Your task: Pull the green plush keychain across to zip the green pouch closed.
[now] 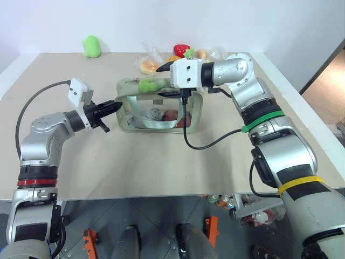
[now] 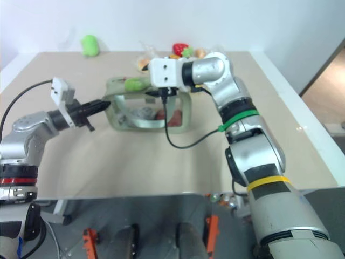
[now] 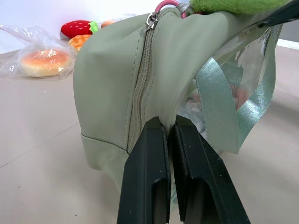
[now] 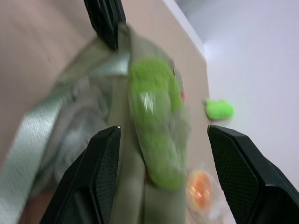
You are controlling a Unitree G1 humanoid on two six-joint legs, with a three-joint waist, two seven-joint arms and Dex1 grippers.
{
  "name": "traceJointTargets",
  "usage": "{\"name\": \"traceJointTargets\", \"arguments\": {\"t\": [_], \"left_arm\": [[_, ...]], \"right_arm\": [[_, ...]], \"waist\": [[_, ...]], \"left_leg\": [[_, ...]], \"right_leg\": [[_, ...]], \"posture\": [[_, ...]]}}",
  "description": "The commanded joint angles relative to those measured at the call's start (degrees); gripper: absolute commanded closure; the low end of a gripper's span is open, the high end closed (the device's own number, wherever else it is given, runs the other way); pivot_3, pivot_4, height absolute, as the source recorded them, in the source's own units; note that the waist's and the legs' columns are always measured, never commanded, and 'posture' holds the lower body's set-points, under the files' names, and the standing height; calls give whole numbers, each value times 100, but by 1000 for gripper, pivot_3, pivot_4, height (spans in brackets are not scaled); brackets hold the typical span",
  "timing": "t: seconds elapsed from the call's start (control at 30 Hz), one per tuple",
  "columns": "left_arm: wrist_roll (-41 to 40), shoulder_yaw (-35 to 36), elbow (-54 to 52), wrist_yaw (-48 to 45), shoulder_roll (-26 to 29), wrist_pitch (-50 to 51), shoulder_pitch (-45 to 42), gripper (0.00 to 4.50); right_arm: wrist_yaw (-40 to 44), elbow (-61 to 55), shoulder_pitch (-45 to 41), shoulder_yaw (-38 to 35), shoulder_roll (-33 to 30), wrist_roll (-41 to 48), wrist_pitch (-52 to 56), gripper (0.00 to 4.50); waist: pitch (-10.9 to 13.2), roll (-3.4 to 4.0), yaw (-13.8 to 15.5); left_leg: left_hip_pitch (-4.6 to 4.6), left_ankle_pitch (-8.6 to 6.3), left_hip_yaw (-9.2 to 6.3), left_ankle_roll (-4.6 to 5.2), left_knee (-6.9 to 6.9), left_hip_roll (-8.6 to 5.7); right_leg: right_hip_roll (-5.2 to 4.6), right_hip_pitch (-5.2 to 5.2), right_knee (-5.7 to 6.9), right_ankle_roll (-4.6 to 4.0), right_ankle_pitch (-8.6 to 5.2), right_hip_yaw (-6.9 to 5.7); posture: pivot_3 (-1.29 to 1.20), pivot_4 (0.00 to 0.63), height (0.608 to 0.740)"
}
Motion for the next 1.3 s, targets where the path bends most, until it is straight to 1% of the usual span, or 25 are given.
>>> {"name": "traceJointTargets", "arguments": {"t": [0.03, 0.27, 0.3, 0.73, 1.03, 1.1, 1.17, 1.2, 1.27, 1.3], "left_arm": [[-17, 78, 5, 32, 78, -13, -63, 4500], [10, 56, 77, 24, 75, -33, -63, 4500], [5, 61, 64, 28, 77, -24, -55, 4500], [-19, 92, -32, 117, 59, 0, 2, 4500], [-25, 67, 3, 121, 61, 8, -23, 4500], [-27, 67, 23, 117, 66, 9, -43, 4500], [-30, 70, 36, 113, 71, 10, -52, 4500], [-31, 71, 35, 113, 73, 13, -51, 4500], [-28, 68, 40, 107, 78, 4, -47, 4500], [-26, 66, 40, 107, 78, 4, -46, 4500]], "right_arm": [[308, -318, -44, -253, 58, 372, 302, 1446], [257, -281, -21, -278, 229, 430, 728, 1446], [242, -281, -22, -283, 239, 414, 751, 1688], [50, -219, -22, -246, 184, 252, 783, 1688], [570, -536, 207, -200, 106, 367, 973, 1688], [614, -544, 217, -222, 98, 357, 999, 2044], [589, -540, 218, -236, 91, 340, 1002, 2578], [598, -548, 220, -238, 85, 342, 1011, 3072], [572, -530, 199, -233, 96, 325, 1033, 3500], [504, -499, 171, -236, 103, 299, 1049, 4017]], "waist": [[0, 0, 0], [0, 0, 1], [0, 0, 1], [0, 0, 1], [0, 0, 0], [0, 0, 0], [0, 0, 0], [0, 0, 0], [0, 0, -1], [0, 0, -1]], "left_leg": [[0, 0, 0, 0, 0, 0], [3, 0, 0, 0, 0, 0], [4, 0, 0, 0, 0, 0], [5, 0, 0, 0, 0, 1], [5, 0, 0, 0, 0, 1], [6, 0, 0, 0, 0, 2], [6, 0, 0, 0, 0, 2], [6, 0, 0, 0, 0, 2], [8, 0, 0, 0, 0, 2], [8, 0, 0, 0, 0, 2]], "right_leg": [[0, 0, 0, 0, 0, 0], [1, 0, 5, -2, -1, 0], [1, 0, 8, -3, -2, 0], [1, -1, 12, -6, -4, 0], [2, -1, 12, -7, -5, 0], [3, -2, 14, -7, -5, 0], [3, -1, 14, -7, -5, 0], [3, -1, 14, -7, -5, 0], [3, -1, 14, -9, -6, 0], [3, -1, 15, -9, -6, 0]], "posture": [[0, 150, 740], [0, 150, 740], [0, 150, 740], [0, 150, 740], [0, 150, 740], [0, 150, 740], [0, 150, 740], [0, 150, 740], [0, 150, 740], [0, 150, 740]]}}
